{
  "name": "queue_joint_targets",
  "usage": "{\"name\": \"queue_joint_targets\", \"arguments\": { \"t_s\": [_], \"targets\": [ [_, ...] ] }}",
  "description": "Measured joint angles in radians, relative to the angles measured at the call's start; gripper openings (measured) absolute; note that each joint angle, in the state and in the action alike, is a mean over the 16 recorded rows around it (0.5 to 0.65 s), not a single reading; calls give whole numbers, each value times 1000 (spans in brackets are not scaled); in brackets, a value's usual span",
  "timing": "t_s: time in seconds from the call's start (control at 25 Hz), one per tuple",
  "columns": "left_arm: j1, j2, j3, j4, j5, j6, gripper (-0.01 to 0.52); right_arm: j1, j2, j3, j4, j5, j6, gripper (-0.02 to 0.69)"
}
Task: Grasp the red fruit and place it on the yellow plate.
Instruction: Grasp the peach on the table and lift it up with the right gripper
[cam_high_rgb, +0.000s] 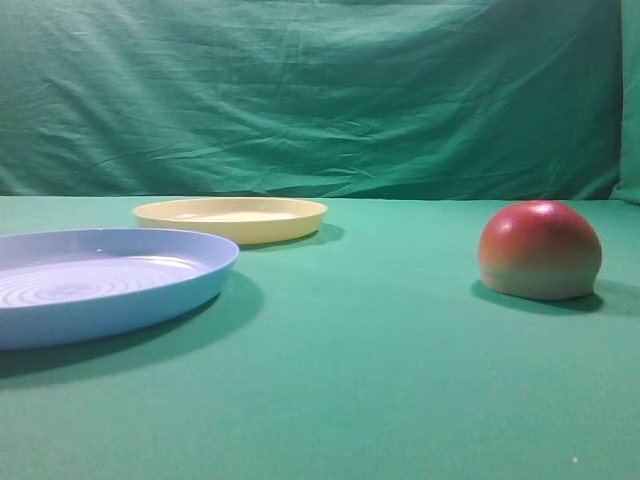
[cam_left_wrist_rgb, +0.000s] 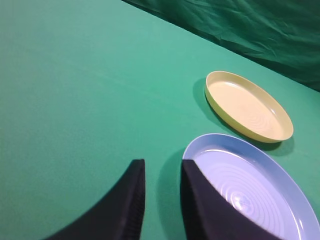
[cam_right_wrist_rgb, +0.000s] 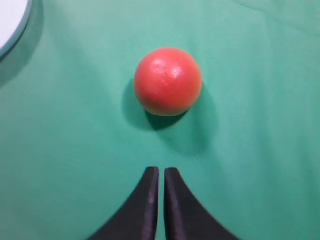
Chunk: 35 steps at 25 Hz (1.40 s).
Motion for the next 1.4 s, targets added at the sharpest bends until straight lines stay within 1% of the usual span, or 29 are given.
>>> {"name": "queue_joint_targets", "arguments": {
  "t_s": [0.08,0.16,0.24,0.64,0.76,0.8,0.88,1.08,1.24,1.4],
  "targets": [
    [0,0,0,0,0,0,157,32,42,-26,-29,-13,17,30],
    [0,0,0,0,0,0,157,57,82,-50,-52,-26,27,74],
    [0,0,0,0,0,0,157,75,121,-71,-67,-40,29,143],
    [0,0,0,0,0,0,157,97,303,-116,-84,-129,3,540],
    [0,0,0,0,0,0,157,97,357,-118,-87,-165,-2,615],
    [0,0,0,0,0,0,157,97,374,-118,-88,-177,-3,625],
    [0,0,0,0,0,0,157,97,407,-119,-91,-200,-3,624],
    [0,0,0,0,0,0,157,97,471,-120,-97,-252,-4,580],
    [0,0,0,0,0,0,157,97,500,-124,-102,-275,-4,514],
    [0,0,0,0,0,0,157,97,515,-151,-105,-269,-4,415]
  ]
}}
